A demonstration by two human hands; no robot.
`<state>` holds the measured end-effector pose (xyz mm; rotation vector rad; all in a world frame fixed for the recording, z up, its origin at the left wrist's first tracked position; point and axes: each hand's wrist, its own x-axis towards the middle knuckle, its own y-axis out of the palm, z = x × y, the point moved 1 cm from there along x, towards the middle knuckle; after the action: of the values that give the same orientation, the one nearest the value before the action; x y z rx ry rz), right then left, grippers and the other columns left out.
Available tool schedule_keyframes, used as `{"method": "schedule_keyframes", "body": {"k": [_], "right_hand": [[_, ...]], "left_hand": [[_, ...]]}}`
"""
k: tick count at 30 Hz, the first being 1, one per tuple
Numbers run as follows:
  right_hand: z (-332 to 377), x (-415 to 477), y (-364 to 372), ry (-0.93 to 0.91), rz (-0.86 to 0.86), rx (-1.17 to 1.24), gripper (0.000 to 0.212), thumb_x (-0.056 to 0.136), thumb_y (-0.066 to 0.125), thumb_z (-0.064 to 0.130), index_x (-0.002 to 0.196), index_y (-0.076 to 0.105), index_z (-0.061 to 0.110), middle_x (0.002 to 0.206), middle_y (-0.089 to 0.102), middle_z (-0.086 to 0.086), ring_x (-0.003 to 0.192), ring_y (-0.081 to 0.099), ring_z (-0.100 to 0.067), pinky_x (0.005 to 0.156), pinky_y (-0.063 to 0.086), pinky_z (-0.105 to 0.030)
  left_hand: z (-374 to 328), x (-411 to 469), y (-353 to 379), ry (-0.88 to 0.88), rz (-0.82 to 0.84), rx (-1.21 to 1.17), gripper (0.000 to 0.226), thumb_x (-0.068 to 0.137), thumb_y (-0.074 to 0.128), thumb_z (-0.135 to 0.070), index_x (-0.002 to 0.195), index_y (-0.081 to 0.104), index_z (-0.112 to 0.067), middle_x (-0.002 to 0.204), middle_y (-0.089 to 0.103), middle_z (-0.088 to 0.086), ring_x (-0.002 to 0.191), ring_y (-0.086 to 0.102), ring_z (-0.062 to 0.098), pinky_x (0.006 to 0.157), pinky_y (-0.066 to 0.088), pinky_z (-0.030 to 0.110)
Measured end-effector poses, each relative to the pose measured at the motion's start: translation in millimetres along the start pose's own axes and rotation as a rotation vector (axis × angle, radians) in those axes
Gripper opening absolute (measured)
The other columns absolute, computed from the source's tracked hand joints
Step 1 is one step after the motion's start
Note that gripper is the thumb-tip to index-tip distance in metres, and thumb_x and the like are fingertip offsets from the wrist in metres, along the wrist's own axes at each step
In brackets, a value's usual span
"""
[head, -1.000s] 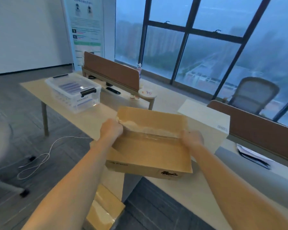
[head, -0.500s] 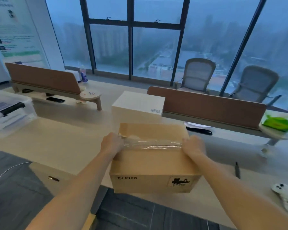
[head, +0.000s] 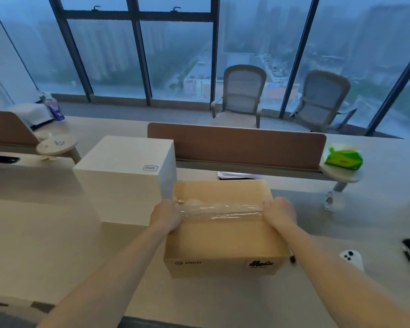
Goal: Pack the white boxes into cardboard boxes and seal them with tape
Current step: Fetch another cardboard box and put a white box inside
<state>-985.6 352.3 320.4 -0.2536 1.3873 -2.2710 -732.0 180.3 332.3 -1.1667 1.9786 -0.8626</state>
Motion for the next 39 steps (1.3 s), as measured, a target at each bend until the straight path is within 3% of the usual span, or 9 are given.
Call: {"method": "schedule_keyframes", "body": {"k": [3,9,18,24,28,32,35,37,39], "right_hand": [[0,21,7,0.037,0.002,-0.026,0.041,0.100,0.042,0.037,0.100,0.065,0.003,0.101,0.064,-0.015,0.092,0.060,-0.029,0.081,0.050,-0.039],[-3,44,25,0.148,-0.001,-0.040,0.030,0.101,0.044,0.032,0.086,0.057,0.009,0.083,0.058,-0.005,0.077,0.055,-0.023,0.067,0.044,-0.032],[-23,91,45,0.161,0.116,-0.105,0.036,0.100,0.046,0.035,0.105,0.065,0.004,0.102,0.067,-0.013,0.088,0.061,-0.029,0.075,0.048,-0.035],[-29,120,36,0.135,0.137,-0.071,0.034,0.096,0.048,0.038,0.087,0.062,0.008,0.082,0.063,-0.006,0.072,0.058,-0.022,0.061,0.048,-0.032],[-16,152,13,0.181,0.158,0.209,0.035,0.094,0.053,0.032,0.068,0.058,0.009,0.067,0.059,-0.009,0.059,0.052,-0.021,0.057,0.039,-0.030],[13,186,-8,0.356,0.252,0.702,0.045,0.097,0.046,0.053,0.090,0.064,0.012,0.089,0.070,-0.003,0.080,0.066,-0.021,0.072,0.051,-0.034],[26,200,1,0.120,0.138,0.640,0.044,0.098,0.044,0.052,0.090,0.066,0.015,0.090,0.069,-0.001,0.088,0.066,-0.020,0.083,0.054,-0.042],[29,203,16,-0.227,0.061,0.371,0.034,0.098,0.050,0.045,0.100,0.066,0.015,0.099,0.066,0.001,0.094,0.061,-0.017,0.083,0.052,-0.037],[28,208,37,-0.544,0.067,0.051,0.038,0.097,0.052,0.043,0.121,0.061,0.014,0.121,0.061,-0.001,0.113,0.054,-0.017,0.095,0.046,-0.032]], "left_hand": [[-10,31,14,0.047,0.030,0.017,0.026,0.102,0.041,-0.016,0.110,0.064,-0.008,0.120,0.064,0.016,0.114,0.057,0.035,0.085,0.044,0.035],[-15,84,43,0.121,0.124,0.001,0.036,0.099,0.042,-0.014,0.131,0.059,-0.014,0.126,0.065,0.012,0.121,0.057,0.035,0.089,0.045,0.034],[-26,124,78,0.108,0.175,-0.021,0.040,0.107,0.028,-0.030,0.126,0.060,-0.016,0.125,0.065,0.012,0.118,0.056,0.036,0.090,0.044,0.038],[-41,140,72,0.022,0.133,-0.132,0.032,0.104,0.044,-0.032,0.103,0.067,-0.009,0.109,0.069,0.010,0.096,0.058,0.025,0.076,0.040,0.031],[-61,154,48,-0.169,0.148,-0.548,0.059,0.099,0.040,-0.062,0.108,0.065,-0.009,0.109,0.062,0.006,0.104,0.056,0.026,0.092,0.043,0.036],[-78,174,44,-0.224,0.187,-0.983,0.066,0.100,0.025,-0.066,0.098,0.065,-0.014,0.107,0.067,0.004,0.109,0.059,0.027,0.105,0.041,0.042],[-76,185,65,0.113,0.045,-0.705,0.045,0.100,0.034,-0.055,0.107,0.064,-0.022,0.114,0.064,-0.002,0.117,0.057,0.024,0.099,0.044,0.035],[-67,194,82,0.343,0.016,-0.318,0.049,0.095,0.040,-0.053,0.128,0.059,-0.022,0.134,0.054,-0.003,0.127,0.046,0.014,0.103,0.038,0.027],[-58,207,99,0.489,-0.003,0.013,0.061,0.095,0.039,-0.057,0.142,0.052,-0.019,0.151,0.042,-0.003,0.141,0.030,0.015,0.116,0.028,0.033]]}}
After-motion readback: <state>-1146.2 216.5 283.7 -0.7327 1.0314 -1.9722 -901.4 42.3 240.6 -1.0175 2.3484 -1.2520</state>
